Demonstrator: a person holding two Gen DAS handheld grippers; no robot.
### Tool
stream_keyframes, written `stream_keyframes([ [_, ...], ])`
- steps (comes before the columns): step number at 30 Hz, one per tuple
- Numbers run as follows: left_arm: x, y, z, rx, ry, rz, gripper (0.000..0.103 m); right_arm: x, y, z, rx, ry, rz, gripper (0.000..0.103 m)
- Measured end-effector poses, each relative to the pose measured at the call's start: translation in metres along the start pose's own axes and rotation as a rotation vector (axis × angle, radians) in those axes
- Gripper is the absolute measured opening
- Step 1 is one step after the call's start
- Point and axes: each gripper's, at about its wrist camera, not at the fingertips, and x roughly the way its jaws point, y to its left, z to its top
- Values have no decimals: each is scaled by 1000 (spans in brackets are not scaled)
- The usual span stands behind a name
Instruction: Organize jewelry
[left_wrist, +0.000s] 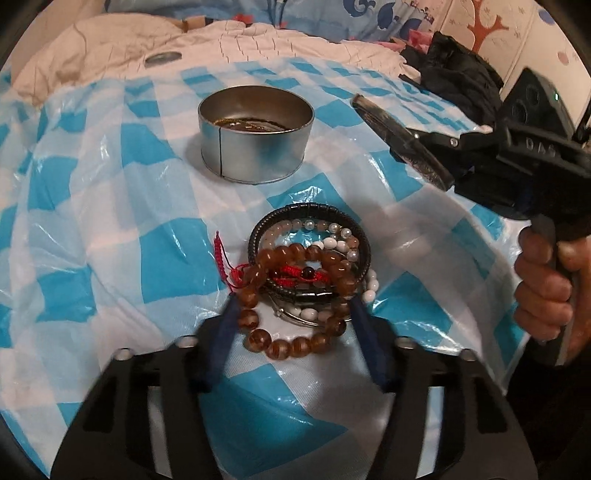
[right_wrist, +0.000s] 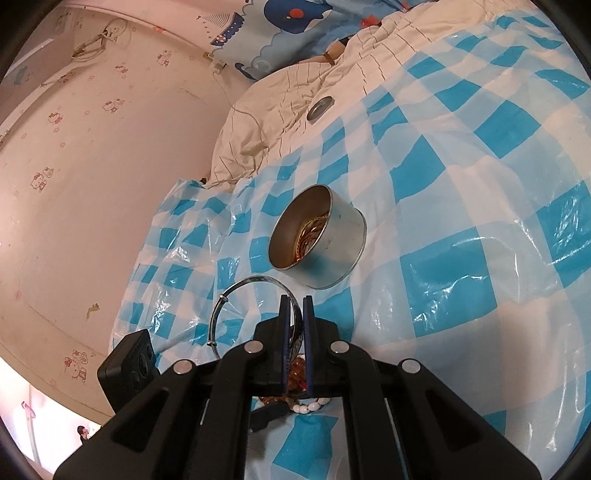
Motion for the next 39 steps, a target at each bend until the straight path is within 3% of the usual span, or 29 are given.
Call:
stream_keyframes([
  [1,0,2,0,-13,8,-15,37,0,0,0,0,0,1,7],
  [4,1,12,1,-53,23,-67,31,0,0,0,0,1,2,7],
  [8,-4,13,0,-54,31,-97,10,1,0,0,-1,2,2,7],
  [14,-21,14,6,-45,4,-132,10,3,2,-2,-5,1,8,7],
  [22,-56,30,29,-95,-124,-186,10,-4,5,2,-1,-39,35,7],
  [31,-62,23,88,-107,-241,-183,10,-18,7,18,3,-101,31,7],
  [36,-46,35,124,-203,-317,-186,10,-17,4,30,13,-106,24,7],
  [39,-11,58,135,-329,-243,-119,20,-13,7,41,-14,-110,-7,7],
])
